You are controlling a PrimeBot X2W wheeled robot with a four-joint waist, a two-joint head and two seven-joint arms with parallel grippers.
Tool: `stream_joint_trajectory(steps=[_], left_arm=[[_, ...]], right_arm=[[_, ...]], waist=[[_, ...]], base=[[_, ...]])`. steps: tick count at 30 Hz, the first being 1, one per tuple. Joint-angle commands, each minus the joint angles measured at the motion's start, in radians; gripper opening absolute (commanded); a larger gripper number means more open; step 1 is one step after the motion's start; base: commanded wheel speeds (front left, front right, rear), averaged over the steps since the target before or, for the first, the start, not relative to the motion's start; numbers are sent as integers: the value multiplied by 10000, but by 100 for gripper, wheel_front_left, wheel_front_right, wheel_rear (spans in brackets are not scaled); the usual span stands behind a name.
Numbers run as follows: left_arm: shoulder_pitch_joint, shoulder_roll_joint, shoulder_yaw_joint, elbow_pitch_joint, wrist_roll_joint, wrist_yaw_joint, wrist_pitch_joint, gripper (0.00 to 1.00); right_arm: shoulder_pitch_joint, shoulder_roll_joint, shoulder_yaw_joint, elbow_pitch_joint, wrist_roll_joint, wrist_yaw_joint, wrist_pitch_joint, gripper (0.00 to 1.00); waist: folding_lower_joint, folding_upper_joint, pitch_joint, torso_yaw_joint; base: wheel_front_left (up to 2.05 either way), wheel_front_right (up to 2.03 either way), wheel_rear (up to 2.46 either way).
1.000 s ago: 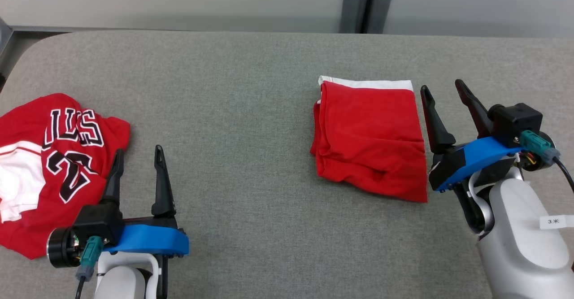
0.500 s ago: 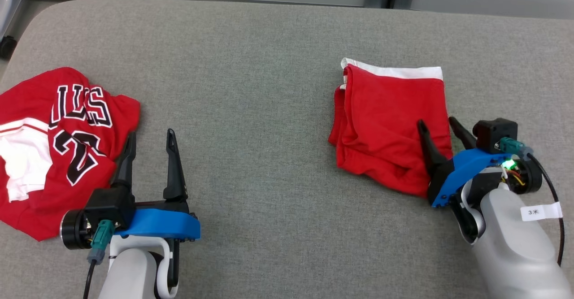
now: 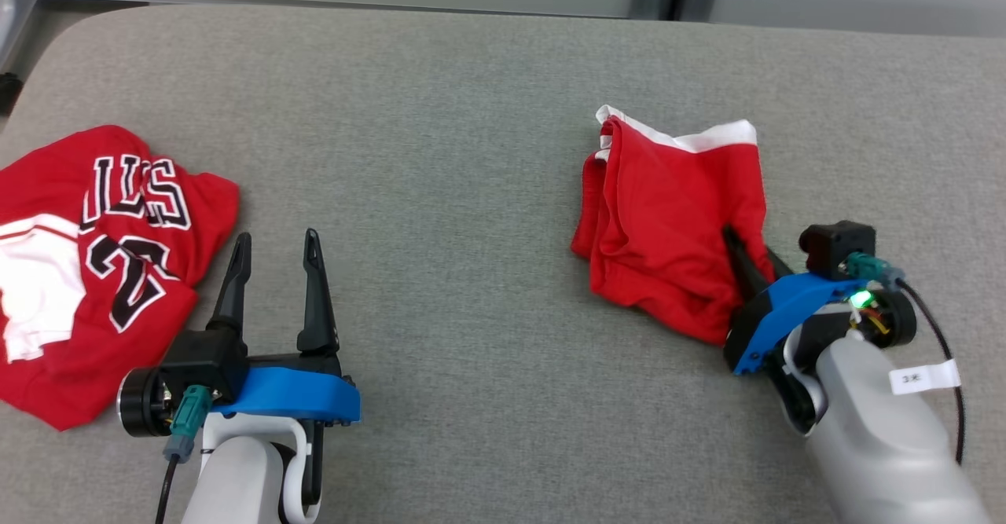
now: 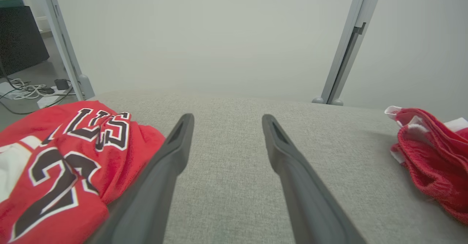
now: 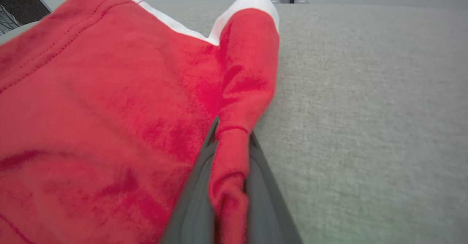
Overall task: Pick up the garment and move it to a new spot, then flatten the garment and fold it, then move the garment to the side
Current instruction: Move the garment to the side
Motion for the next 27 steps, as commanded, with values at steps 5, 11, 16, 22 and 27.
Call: stream_joint_trajectory(steps=[5, 11, 16, 22, 27], left_arm=[[-258, 18, 13, -219, 9, -17, -43, 100], [-511, 159, 103, -551, 176, -4, -44, 100], [-747, 316, 134, -769, 326, -13, -45, 100], [-973, 463, 150, -981, 447, 23, -44, 100], [-1139, 534, 112, -1101, 489, -12, -44, 100]], right_arm=[[-324, -588, 287, -237, 107, 0, -440, 0], [-189, -1299, 410, -836, 284, 0, -754, 0], [235, -1767, 97, -1438, 431, 0, -926, 0], [536, -2100, -337, -2262, 409, 0, -1034, 0], [118, -2255, -356, -2912, 182, 0, -846, 0]], waist=[[0, -1, 191, -403], [0, -1, 711, -1289], [0, -1, 1178, -2025], [0, -1, 1526, -2433], [0, -1, 1737, -2407]], base=[[0, 0, 0], [0, 0, 0], [0, 0, 0], [0, 0, 0], [0, 0, 0]])
